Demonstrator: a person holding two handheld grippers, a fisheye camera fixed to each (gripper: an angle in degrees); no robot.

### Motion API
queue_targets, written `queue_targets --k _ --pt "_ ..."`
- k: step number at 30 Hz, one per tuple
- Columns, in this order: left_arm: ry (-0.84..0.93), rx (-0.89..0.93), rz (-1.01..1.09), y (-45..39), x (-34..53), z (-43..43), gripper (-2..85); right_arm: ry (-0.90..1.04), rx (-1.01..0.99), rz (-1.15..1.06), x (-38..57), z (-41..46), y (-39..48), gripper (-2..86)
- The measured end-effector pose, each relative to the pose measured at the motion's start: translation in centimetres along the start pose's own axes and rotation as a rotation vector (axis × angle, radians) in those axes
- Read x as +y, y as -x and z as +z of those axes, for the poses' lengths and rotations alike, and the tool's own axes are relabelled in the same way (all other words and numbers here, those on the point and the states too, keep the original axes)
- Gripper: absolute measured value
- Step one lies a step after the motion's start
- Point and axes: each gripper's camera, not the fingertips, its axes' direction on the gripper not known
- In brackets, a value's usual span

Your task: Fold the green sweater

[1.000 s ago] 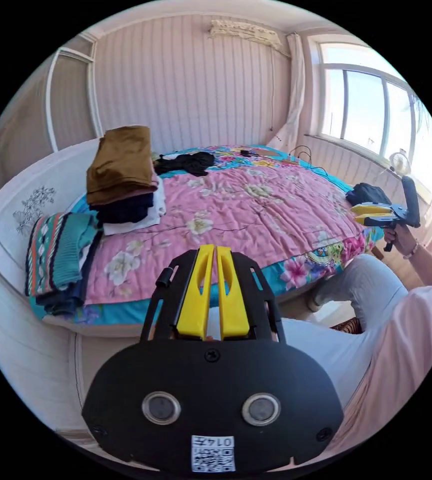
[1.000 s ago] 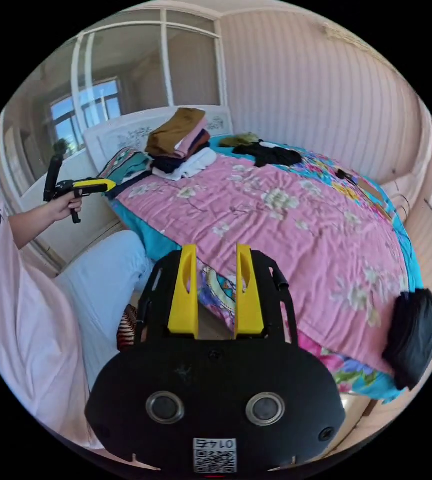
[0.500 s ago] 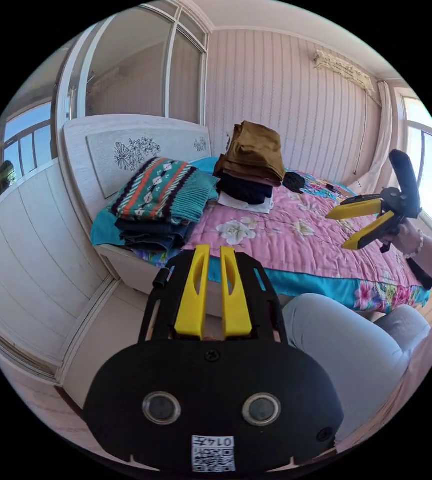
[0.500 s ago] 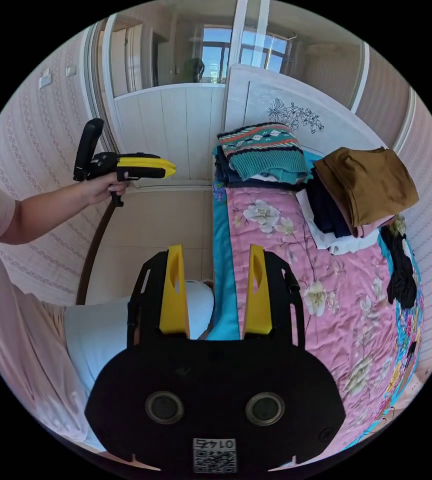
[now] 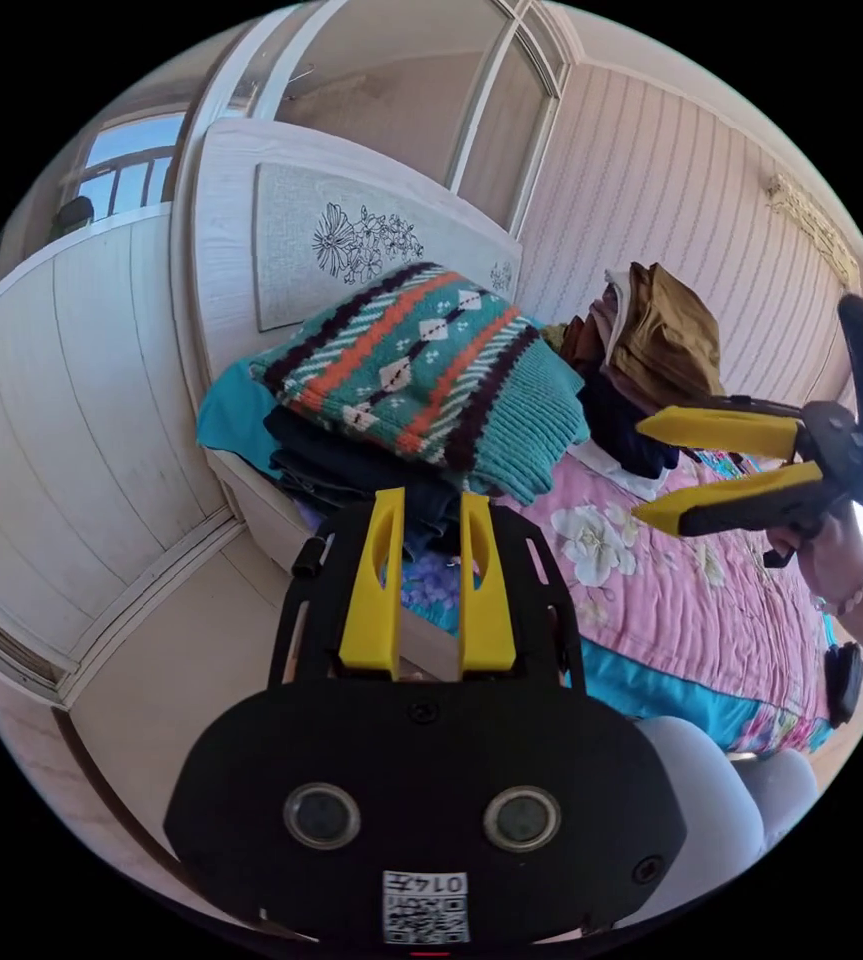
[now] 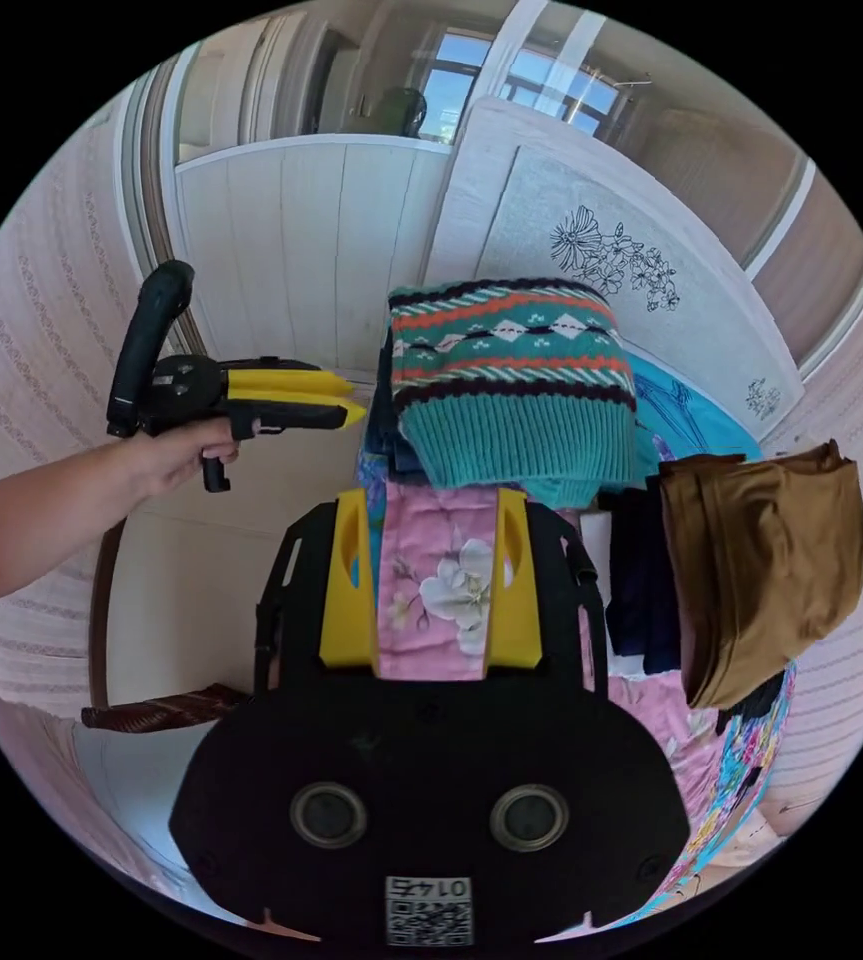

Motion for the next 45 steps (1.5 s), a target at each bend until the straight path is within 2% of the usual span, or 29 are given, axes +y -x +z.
queue_targets --k 4,8,12,14,15,18,21,26,30,37,40,45 --pt "0.008 -0.012 0.035 0.5 -1.7 2.3 8.7 0.069 -0.016 -0.025 -5.1 5.4 0.4 16.5" --pt "0.025 0.008 0.006 1.4 -2.5 4.4 8.7 0.159 -0.055 0.005 -7.6 9.6 -1.2 11.8" --pt "0.004 -0.028 0.007 1.2 -2.6 4.1 9.1 0.215 -0.130 0.035 -8.4 10.6 -3.1 9.0" --pt "0.008 0.008 0.015 1.2 -2.7 3.3 10.0 0.236 -0.137 0.029 -8.3 10.1 -3.9 4.9" --pt "0.018 0.047 0.006 1.2 -2.6 3.0 11.0 0.221 -0.127 0.023 -8.1 9.7 -4.0 3.5" --pt "0.016 -0.013 0.027 0.8 -2.5 3.2 10.5 0.162 -0.199 0.078 -7.1 7.8 -5.8 1.9" --pt "0.038 -0.012 -0.047 1.9 -3.8 3.1 8.3 0.119 -0.246 0.111 -6.1 6.3 -7.0 1.2" --pt "0.072 0.105 -0.143 3.9 -4.6 2.7 4.1 0.004 -0.340 0.149 -4.0 2.2 -9.2 0.6" --pt "-0.151 0.140 -0.122 3.2 -5.8 -4.1 2.2 -0.153 -0.472 0.199 -2.0 -2.1 -12.0 0.4" --pt "-0.392 0.179 0.011 -1.3 -13.5 -16.2 0.4 -0.413 -0.639 0.270 1.9 -11.5 -17.7 0.3" --pt "-0.536 0.170 0.166 -7.0 -16.3 -24.5 0.1 -0.567 -0.730 0.297 4.9 -16.3 -20.5 0.2" --pt "-0.680 0.194 0.308 -15.6 -17.7 -32.9 0.0 -0.773 -0.813 0.252 11.4 -24.6 -24.1 0.2"
